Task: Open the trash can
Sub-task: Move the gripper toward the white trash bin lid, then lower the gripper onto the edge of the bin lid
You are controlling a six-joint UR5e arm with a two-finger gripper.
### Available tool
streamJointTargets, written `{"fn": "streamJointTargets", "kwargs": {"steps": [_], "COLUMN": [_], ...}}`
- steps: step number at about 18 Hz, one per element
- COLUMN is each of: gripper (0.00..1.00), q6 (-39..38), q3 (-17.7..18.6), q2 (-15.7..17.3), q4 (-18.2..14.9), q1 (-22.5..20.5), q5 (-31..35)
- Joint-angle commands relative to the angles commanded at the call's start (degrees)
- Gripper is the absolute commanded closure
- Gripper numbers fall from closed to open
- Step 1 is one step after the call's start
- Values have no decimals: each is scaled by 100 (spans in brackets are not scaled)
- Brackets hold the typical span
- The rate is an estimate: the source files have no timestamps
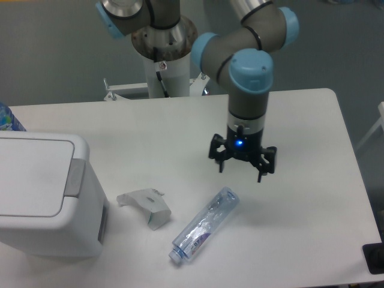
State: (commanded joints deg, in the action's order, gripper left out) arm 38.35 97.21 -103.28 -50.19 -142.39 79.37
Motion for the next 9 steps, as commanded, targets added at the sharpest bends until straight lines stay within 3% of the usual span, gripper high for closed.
{"fn": "streamJointTargets", "kwargs": {"steps": [6,9], "gripper": [0,0], "q6": [-1310,-2031], "q3": [-334,-667], "q2": [264,282], "q4": [9,9], "q1": [668,967], "q5": [-159,-281]}}
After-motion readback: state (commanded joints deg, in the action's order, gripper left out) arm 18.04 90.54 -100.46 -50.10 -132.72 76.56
